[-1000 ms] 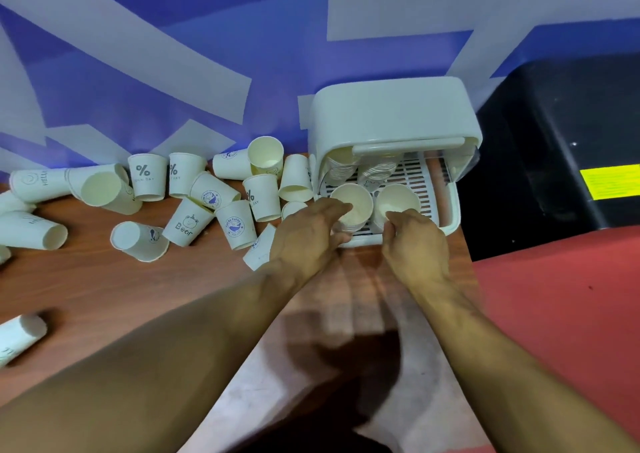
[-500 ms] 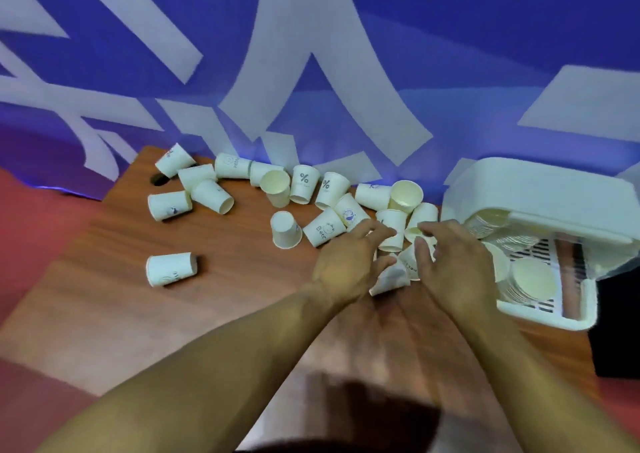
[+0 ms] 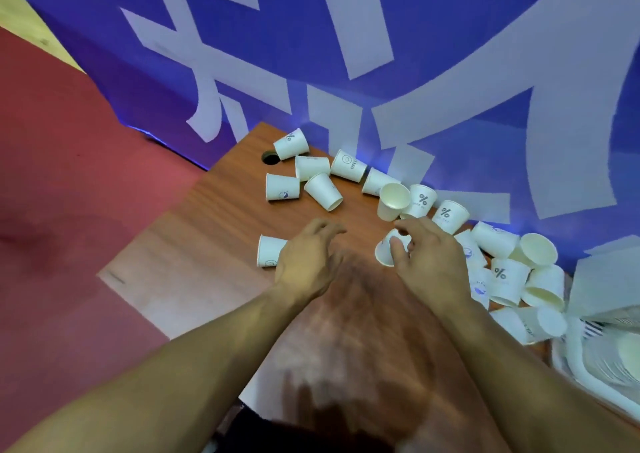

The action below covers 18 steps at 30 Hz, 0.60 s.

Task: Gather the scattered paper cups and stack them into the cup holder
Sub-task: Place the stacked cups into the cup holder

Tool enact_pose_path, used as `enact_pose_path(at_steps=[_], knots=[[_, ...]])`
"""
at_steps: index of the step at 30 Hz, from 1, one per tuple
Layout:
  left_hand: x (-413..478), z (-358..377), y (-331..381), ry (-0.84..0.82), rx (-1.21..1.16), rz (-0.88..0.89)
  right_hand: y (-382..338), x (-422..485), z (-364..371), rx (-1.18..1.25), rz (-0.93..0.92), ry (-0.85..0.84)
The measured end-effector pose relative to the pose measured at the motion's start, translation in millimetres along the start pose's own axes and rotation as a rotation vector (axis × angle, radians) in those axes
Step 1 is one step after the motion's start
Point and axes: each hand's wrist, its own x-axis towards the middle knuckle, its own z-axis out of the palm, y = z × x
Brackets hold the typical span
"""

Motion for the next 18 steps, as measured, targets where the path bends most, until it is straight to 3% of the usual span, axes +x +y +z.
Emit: enact_pose_path(at_steps=[10, 18], knots=[[44, -37, -138, 0.036, -0.149, -0.286, -114, 53, 92, -0.092, -0.11, -0.316], [85, -36, -188, 0.036, -0.275, -0.426, -154, 63, 167, -0.206, -0.235, -0.511]])
